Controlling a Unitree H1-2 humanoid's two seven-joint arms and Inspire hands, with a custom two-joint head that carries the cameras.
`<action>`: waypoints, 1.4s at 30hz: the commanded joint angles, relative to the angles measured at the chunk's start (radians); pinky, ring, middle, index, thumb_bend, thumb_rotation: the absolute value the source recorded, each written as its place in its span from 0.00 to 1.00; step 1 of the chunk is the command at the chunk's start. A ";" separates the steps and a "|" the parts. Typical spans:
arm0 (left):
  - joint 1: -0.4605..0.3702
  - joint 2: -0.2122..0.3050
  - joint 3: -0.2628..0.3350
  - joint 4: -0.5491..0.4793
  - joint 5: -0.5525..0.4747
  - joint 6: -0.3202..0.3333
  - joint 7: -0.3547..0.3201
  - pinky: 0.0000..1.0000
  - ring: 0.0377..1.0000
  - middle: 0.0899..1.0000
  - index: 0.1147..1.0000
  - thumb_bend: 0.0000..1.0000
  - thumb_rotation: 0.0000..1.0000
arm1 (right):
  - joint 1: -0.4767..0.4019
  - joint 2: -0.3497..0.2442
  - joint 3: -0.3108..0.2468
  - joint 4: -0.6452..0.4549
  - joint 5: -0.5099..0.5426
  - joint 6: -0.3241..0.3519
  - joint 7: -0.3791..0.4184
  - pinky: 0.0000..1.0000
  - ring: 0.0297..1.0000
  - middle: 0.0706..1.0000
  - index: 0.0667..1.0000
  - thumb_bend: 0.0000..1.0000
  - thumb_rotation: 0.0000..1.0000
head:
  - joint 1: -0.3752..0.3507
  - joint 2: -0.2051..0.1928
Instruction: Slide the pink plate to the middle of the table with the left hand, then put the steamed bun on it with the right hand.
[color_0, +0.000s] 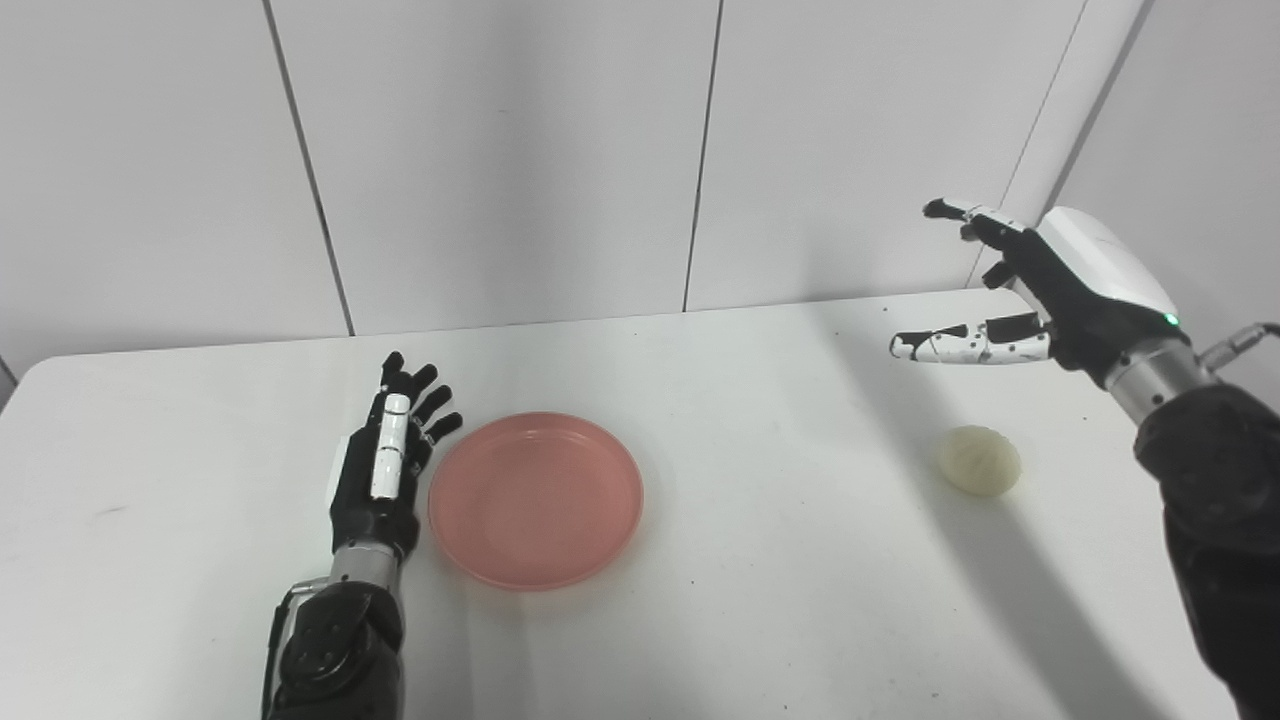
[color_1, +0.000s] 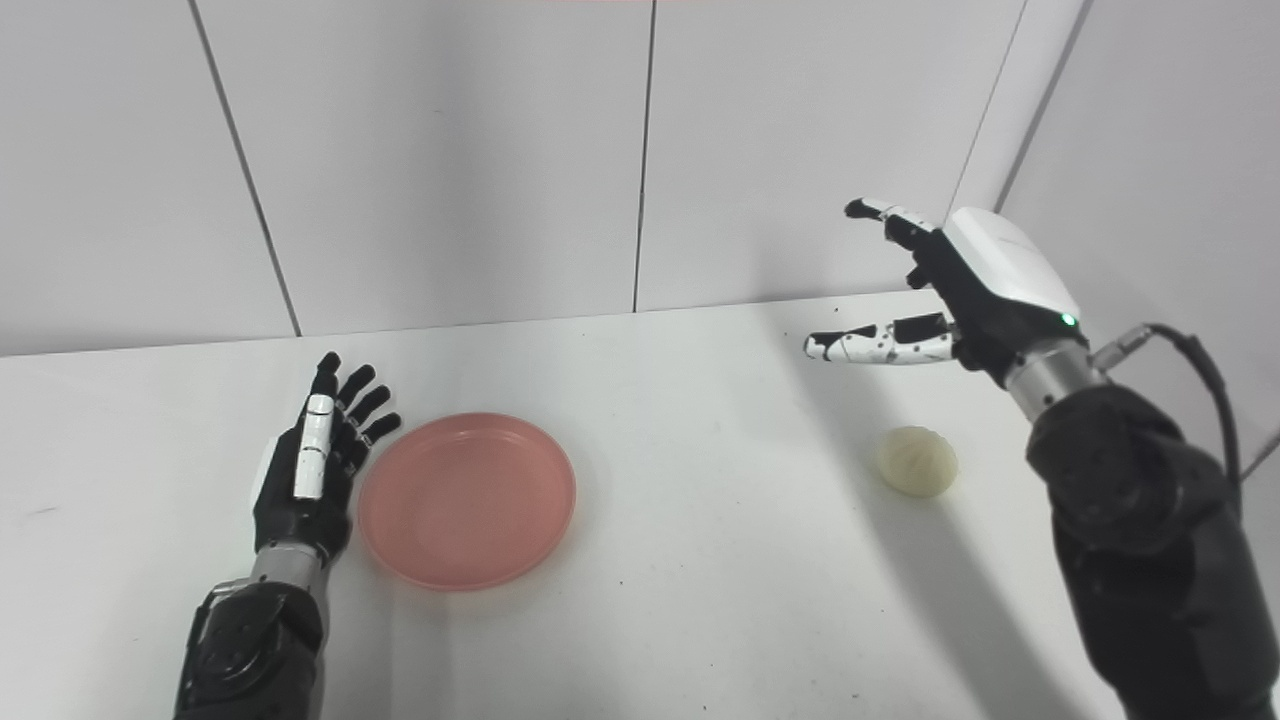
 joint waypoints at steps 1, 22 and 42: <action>0.006 -0.005 -0.004 0.034 0.006 0.024 0.008 0.79 0.88 0.90 1.00 0.67 0.84 | -0.047 -0.040 0.010 0.011 -0.048 -0.003 0.041 0.66 0.83 0.88 0.84 0.95 0.38 | -0.001 -0.002; -0.007 -0.001 -0.006 0.077 0.014 -0.001 0.010 0.77 0.88 0.90 1.00 0.69 0.83 | -0.061 -0.064 0.258 0.499 -0.206 -0.047 -0.079 0.58 0.78 0.87 0.81 1.00 0.45 | 0.010 -0.012; -0.019 0.003 0.000 0.109 0.005 -0.003 -0.001 0.78 0.87 0.90 1.00 0.71 0.83 | -0.009 -0.098 0.332 0.508 -0.240 -0.004 -0.092 0.65 0.83 0.88 0.83 1.00 0.49 | 0.010 -0.009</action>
